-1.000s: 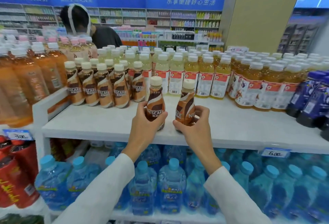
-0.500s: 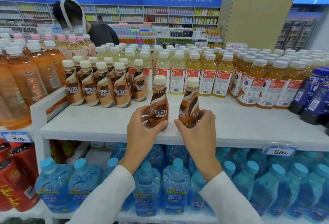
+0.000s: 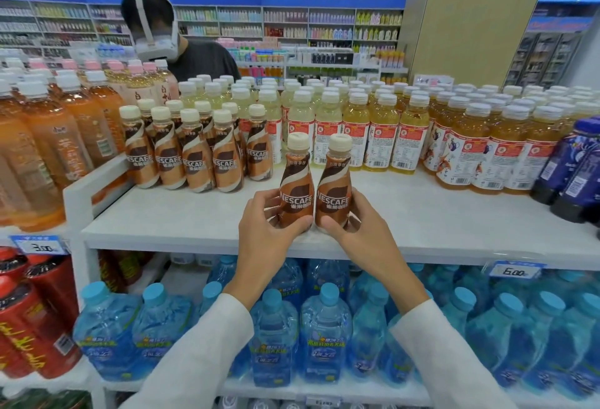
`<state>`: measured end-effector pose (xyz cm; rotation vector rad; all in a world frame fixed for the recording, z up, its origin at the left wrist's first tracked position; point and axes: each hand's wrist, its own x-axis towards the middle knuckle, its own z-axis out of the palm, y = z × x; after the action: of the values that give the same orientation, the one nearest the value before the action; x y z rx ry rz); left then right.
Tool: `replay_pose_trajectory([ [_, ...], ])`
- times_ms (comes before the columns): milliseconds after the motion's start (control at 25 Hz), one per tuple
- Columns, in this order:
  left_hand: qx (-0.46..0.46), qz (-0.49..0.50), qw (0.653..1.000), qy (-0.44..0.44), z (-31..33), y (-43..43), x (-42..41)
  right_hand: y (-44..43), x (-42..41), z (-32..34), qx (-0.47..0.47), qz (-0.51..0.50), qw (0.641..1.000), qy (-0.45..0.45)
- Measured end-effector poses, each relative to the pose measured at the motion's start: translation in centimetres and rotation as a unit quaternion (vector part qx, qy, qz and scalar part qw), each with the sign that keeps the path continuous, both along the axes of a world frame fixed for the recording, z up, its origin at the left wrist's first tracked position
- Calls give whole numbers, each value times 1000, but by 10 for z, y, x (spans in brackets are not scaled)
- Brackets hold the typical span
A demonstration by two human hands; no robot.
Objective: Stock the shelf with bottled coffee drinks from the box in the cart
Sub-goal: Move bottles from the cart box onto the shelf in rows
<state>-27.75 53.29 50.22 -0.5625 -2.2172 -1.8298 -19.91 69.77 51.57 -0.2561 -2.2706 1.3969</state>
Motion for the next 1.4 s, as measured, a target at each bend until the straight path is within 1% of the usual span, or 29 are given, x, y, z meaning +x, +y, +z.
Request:
replay_pose_trajectory([
  [40,-2,-1,1000,3,0,-1,1,-2,2,-2,-11,-9,1000,10],
  [160,6,5,1000,5,1,0,5,-10,4,-7,-27,-81,996,38],
  [240,5,18,1000,7,1,2,6,-12,3,-8,-21,-94,994,48],
  [520,-16,66,998,8,1,0,1,-17,-10,-3,11,-85,996,27],
  [720,-41,105,994,15,8,-9,-29,-33,-40,4,7,-63,998,20],
  [840,-42,115,993,-2,14,-10,-50,-41,-61,9,21,-51,998,16],
  [960,-54,124,991,4,15,-16,-60,-45,-80,12,27,-43,999,3],
  [1120,-63,148,987,21,11,-39,-64,-54,-101,16,37,-24,999,-2],
  [1280,-62,188,980,-4,12,-78,-69,-68,-124,19,43,-11,999,-13],
  [1400,-62,223,973,-6,13,-109,-75,-75,-136,20,38,-8,999,-21],
])
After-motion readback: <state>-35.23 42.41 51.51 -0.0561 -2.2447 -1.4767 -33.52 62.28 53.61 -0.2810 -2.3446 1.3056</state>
